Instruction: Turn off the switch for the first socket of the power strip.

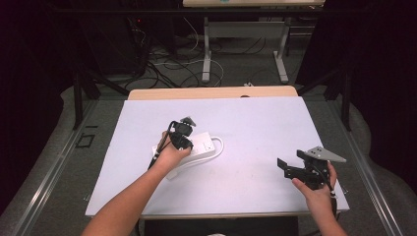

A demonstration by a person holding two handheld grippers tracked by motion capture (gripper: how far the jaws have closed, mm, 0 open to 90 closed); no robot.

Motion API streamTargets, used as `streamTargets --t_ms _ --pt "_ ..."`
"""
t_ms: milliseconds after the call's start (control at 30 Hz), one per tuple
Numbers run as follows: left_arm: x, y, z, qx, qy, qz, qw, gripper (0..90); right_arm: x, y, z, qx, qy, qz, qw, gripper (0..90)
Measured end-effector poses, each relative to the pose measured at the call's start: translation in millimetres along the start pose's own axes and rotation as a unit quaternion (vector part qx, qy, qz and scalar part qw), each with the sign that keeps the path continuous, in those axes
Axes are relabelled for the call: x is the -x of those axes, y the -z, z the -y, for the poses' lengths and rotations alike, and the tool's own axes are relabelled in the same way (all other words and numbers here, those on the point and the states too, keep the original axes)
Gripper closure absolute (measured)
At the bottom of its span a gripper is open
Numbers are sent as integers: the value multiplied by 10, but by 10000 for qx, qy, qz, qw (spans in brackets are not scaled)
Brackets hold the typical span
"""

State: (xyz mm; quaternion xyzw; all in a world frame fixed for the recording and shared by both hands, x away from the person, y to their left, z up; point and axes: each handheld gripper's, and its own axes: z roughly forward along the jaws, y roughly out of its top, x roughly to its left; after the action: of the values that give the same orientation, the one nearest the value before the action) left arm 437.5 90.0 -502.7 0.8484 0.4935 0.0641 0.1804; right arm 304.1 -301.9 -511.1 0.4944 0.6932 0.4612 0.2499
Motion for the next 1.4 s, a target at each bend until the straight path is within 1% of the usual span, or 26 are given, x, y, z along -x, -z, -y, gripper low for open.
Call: streamTargets --t_ms 167,400,1000,1233,1267,1300,1400 --pt "-14 -7 4 16 48 30 10000 897 -2 3 0 -46 -19 5 10000 160" --pt "-8 -10 3 24 27 10 10000 896 -5 -2 1 -4 -17 -36 10000 161" --pt "-5 -11 14 54 33 -2 10000 896 -9 -6 2 19 -19 -17 10000 161" --pt "-1 -12 15 61 17 -14 10000 897 -5 1 0 -41 -9 -32 10000 161" --pt "-1 -12 15 62 16 -12 10000 897 -8 -9 3 26 -19 -14 10000 161" --pt "0 -13 16 63 17 -13 10000 897 -7 -2 0 -32 -22 -20 10000 161" --pt "0 -14 18 63 13 -19 10000 897 -5 2 -1 -56 -16 -22 10000 161"
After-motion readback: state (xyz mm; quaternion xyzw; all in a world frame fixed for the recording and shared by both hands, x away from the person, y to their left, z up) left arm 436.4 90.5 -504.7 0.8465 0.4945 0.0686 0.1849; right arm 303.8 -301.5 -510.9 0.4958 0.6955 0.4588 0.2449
